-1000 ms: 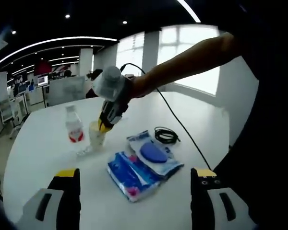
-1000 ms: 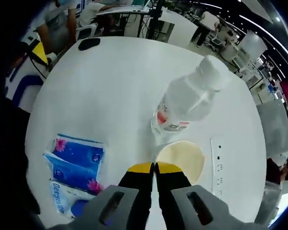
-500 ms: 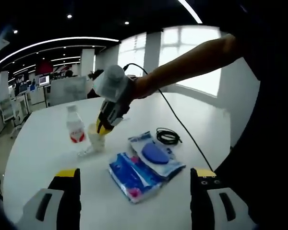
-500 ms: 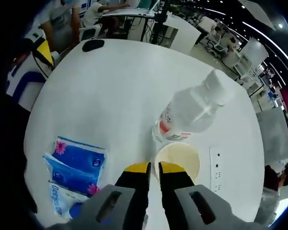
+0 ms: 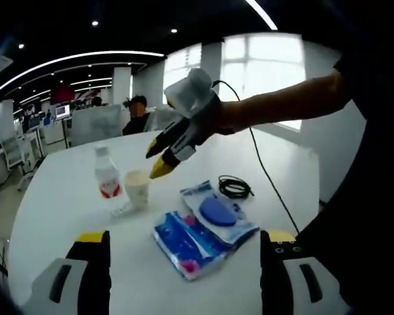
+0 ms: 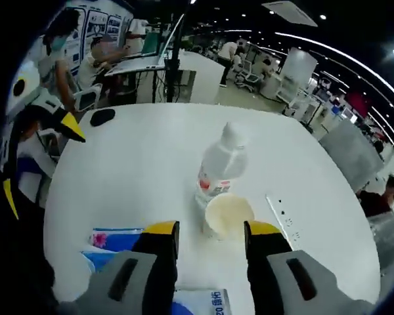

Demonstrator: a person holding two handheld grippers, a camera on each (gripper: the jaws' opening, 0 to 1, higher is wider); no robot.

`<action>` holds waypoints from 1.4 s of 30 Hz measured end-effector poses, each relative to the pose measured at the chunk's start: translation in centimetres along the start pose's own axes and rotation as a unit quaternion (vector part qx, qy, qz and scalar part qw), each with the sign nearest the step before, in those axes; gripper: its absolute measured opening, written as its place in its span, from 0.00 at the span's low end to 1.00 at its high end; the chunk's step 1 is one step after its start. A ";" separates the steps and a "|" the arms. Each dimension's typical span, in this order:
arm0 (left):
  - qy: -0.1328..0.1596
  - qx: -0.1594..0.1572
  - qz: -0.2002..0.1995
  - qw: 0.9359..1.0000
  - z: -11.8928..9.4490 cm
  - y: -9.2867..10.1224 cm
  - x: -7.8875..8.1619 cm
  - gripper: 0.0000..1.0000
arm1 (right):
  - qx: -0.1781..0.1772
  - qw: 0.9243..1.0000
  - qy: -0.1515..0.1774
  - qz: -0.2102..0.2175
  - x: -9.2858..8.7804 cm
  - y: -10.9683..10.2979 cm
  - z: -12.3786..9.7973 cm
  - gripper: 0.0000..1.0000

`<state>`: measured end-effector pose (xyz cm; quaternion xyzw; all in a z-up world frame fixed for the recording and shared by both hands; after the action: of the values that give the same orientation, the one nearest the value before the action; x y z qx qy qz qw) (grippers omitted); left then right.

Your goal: Arrange the tabletop items into an orderly group along one side of the table until the central work area is clear of visible clutter.

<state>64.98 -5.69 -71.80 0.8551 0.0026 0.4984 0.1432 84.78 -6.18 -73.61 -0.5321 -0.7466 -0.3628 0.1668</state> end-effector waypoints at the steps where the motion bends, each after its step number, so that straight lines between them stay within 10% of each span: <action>1: 0.000 0.002 -0.001 1.000 0.0 -0.1 0.0 0.93 | -0.007 1.000 0.013 0.002 0.0 0.0 -0.4 0.44; 13: 0.019 0.034 -0.009 0.999 -0.2 -0.5 0.9 0.94 | -0.078 0.983 0.080 0.147 -2.4 -1.7 -7.0 0.59; 25: 0.015 0.023 0.005 1.000 0.5 1.5 1.1 0.99 | -0.158 0.966 0.097 0.181 -6.6 -3.5 -14.6 0.78; 42: 0.005 -0.015 0.040 0.999 2.4 4.9 1.0 1.00 | -0.232 0.938 0.050 0.254 -15.8 -8.3 -23.0 0.80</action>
<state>66.79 -10.79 -70.87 0.8498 -0.0381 0.5080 0.1355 79.97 -34.75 -71.00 -0.7090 -0.4728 -0.4976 0.1620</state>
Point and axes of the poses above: the point that each gripper's makers call its tool centre point, and the gripper's own axes: z roughly forward along the fingers, y roughly to its right, x roughly out of its top, the point moved 2 cm from there along -z, roughly backward along the fingers, and after that the axes turned 13 degrees about -z, right-handed, at the moved point
